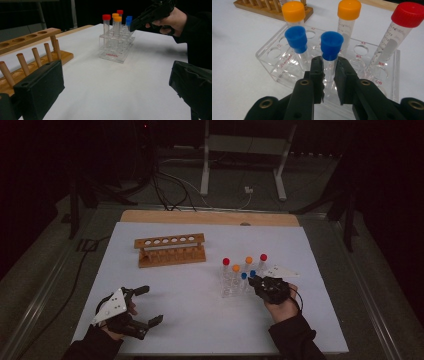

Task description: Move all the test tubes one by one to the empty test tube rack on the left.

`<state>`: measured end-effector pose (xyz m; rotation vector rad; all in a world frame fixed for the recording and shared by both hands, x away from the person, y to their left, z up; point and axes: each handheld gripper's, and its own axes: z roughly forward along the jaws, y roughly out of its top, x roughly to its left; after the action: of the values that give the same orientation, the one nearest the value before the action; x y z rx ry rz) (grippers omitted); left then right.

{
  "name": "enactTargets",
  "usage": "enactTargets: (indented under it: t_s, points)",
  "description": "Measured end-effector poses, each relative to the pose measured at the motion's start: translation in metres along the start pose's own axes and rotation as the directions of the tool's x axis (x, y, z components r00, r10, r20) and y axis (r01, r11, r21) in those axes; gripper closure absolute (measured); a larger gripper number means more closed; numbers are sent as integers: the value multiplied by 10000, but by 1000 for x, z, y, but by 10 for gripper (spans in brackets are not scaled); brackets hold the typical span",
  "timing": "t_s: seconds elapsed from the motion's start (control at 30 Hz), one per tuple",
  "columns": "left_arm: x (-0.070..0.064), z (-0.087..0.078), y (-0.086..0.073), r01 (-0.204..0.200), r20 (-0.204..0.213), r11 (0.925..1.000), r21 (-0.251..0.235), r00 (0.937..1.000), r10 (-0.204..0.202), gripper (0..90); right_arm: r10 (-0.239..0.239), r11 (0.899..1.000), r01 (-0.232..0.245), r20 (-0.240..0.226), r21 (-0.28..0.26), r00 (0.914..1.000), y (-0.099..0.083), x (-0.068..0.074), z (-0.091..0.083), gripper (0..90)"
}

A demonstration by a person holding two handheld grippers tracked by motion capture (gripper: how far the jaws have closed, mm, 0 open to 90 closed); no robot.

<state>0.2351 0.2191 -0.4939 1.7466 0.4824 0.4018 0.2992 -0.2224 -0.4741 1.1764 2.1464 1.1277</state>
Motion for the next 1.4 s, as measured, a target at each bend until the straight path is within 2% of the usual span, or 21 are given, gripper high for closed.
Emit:
enactTargets:
  t_s: [0.3, 0.4, 0.63, 0.77, 0.9, 0.93, 1.03, 1.07, 1.17, 1.23, 1.3, 1.4]
  points:
    - [0, 0, 0, -43, -19, 10000, 51, 10000, 44, 5, -17, 9984, 24, 118, -571, 9999, 8, 0, -16, 770]
    - [0, 0, 0, -94, -21, 9999, 78, 10000, 95, 5, -87, 9955, 103, 181, -946, 9998, 14, 1, -29, 770]
    - [-1, 1, 0, -155, -63, 9998, 128, 9999, 156, 5, -242, 9914, 285, 358, -1274, 9991, 22, 4, -49, 770]
    - [-1, 1, 0, -173, -99, 9997, 184, 9998, 174, 5, -439, 9870, 500, 430, -1526, 9981, 28, 7, -67, 770]
    - [-2, 1, 0, -362, -312, 9993, 21, 9989, 363, 5, -621, 9826, 651, 227, -1741, 9978, 33, 13, -79, 770]
    - [-1, 0, 0, -485, -440, 9986, -226, 9979, 474, 5, -697, 9815, 703, 92, -1780, 9975, 35, 16, -81, 770]
    - [-1, -1, 0, -476, -491, 9984, -294, 9977, 461, 5, -777, 9805, 747, -92, -1817, 9969, 36, 21, -83, 770]
    - [-1, -1, 1, -416, -493, 9986, -328, 9980, 400, 5, -924, 9801, 844, -365, -1794, 9951, 38, 28, -84, 770]
    - [-1, -1, 2, -399, -719, 9988, -278, 9967, 378, 5, -1150, 9795, 1027, -624, -1735, 9914, 39, 36, -80, 770]
    - [-2, -3, 5, -364, -1028, 9983, -466, 9942, 315, 5, -1259, 9796, 1107, -829, -1676, 9886, 38, 41, -76, 770]
    - [-2, -4, 7, -142, -1037, 9985, -523, 9946, 87, 5, -1372, 9800, 1202, -1008, -1586, 9854, 38, 46, -71, 770]
    - [-3, -3, 9, -97, -942, 9996, -269, 9955, 72, 5, -1532, 9804, 1349, -1249, -1434, 9803, 36, 54, -64, 770]
